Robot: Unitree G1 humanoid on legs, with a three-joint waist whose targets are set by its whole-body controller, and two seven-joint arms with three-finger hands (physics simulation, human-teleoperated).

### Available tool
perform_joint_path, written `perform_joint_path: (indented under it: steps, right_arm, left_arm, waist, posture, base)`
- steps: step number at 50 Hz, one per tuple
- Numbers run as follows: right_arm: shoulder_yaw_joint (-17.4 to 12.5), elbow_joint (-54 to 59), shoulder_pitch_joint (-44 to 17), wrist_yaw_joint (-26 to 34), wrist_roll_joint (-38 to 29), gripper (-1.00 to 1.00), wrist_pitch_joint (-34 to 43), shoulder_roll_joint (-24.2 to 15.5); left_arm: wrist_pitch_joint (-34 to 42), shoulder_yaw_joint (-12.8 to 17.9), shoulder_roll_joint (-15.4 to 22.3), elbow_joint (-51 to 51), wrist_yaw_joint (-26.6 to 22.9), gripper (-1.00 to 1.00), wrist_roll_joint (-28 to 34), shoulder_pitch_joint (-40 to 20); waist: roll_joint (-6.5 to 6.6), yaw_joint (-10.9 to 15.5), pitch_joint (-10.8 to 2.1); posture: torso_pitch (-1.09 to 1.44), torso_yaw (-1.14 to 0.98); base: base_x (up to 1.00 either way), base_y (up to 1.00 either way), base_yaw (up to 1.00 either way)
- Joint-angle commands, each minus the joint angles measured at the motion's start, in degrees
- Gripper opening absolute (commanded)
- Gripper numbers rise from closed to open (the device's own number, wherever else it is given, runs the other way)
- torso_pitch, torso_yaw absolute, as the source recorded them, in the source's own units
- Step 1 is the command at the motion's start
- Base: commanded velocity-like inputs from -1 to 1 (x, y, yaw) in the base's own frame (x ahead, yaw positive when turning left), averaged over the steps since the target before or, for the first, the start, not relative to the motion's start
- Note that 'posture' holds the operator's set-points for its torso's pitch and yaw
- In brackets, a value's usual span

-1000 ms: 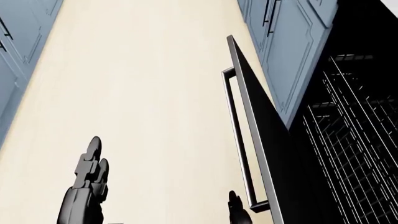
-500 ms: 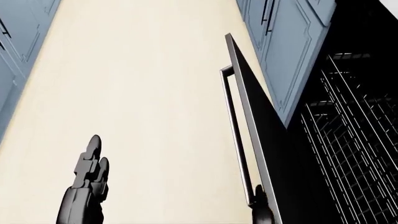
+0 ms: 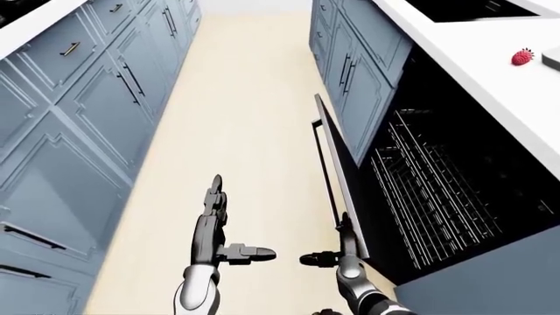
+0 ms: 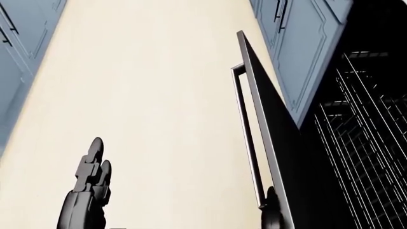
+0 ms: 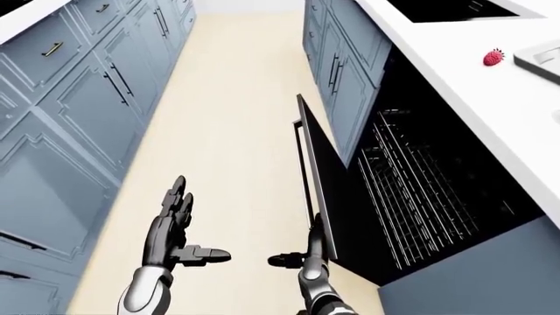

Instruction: Close the dishwasher door

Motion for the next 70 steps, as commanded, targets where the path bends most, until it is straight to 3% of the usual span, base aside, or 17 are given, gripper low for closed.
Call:
perform_joint_path:
  steps: [1,70]
  right_arm:
    - [-0.08,-2.54,-1.83,-2.46,-0.18,1.0,-2.22,-0.97]
    - [-1.02,-3.16,-2.99,-15.31,4.28,1.0,-6.87,-3.94]
  left_arm:
    - [-1.68,0.02,0.03,-2.42,-0.02,1.0,-0.11,-0.7]
    - [-1.5,0.21,0.05,-2.75,0.22,1.0,-0.14,-0.77]
  waist:
    - [-0.1,-0.16,-1.47]
    - [1.09,-0.11,-1.41]
  posture:
    - [0.15,0.0]
    - [0.15,0.0]
  base:
    - [0.0,0.0,0.0]
    - [0.0,0.0,0.0]
